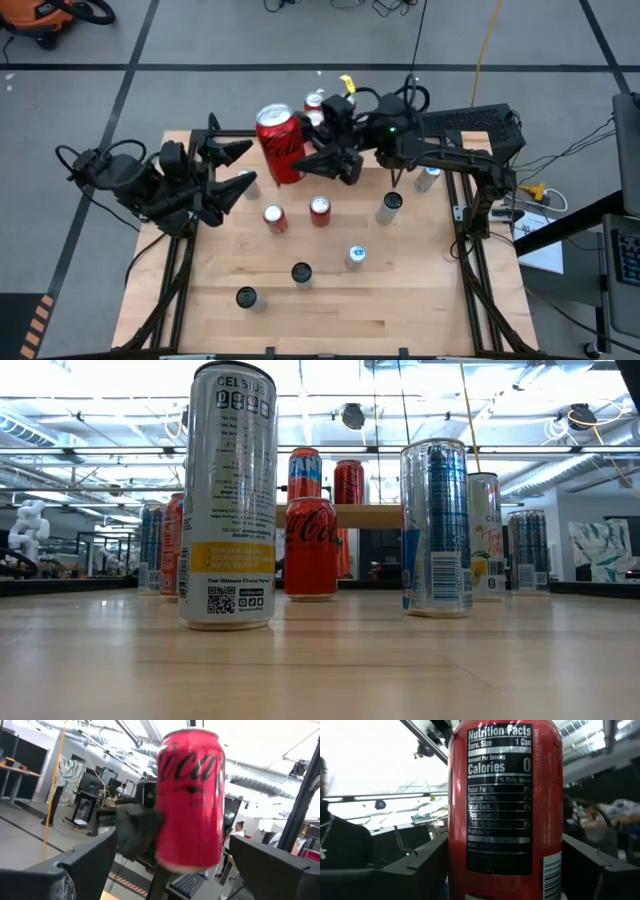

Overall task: Place canned beverage on shelf
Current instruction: Put the bottom red-black soda can on the shelf aligned with the other red-black soda can

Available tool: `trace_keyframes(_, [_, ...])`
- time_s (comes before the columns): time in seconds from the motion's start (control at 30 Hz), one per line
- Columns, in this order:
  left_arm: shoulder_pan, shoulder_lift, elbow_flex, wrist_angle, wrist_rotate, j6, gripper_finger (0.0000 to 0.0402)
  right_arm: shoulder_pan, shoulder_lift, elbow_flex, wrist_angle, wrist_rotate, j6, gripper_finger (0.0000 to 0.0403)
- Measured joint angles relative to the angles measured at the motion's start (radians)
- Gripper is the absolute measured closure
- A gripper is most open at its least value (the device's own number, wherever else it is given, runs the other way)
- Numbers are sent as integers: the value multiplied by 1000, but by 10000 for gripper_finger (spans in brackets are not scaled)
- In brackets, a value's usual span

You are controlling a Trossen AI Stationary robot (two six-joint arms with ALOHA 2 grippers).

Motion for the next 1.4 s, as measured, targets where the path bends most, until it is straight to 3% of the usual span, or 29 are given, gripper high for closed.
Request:
trace_keyframes(0.4, [0, -28, 0, 31, 6, 25, 6, 52, 1, 0, -228, 28, -98, 126])
trace_keyframes(0.97, [0, -37, 0, -33, -45, 23, 2, 11, -1, 0, -308, 32, -141, 126])
trace_keyframes(1.2, [33, -40, 0, -121, -46, -123, 2, 8, -1, 0, -308, 27, -173, 126])
trace_keyframes(1.4, [103, -40, 0, -139, 82, -211, 2, 4, -1, 0, -315, 27, -172, 126])
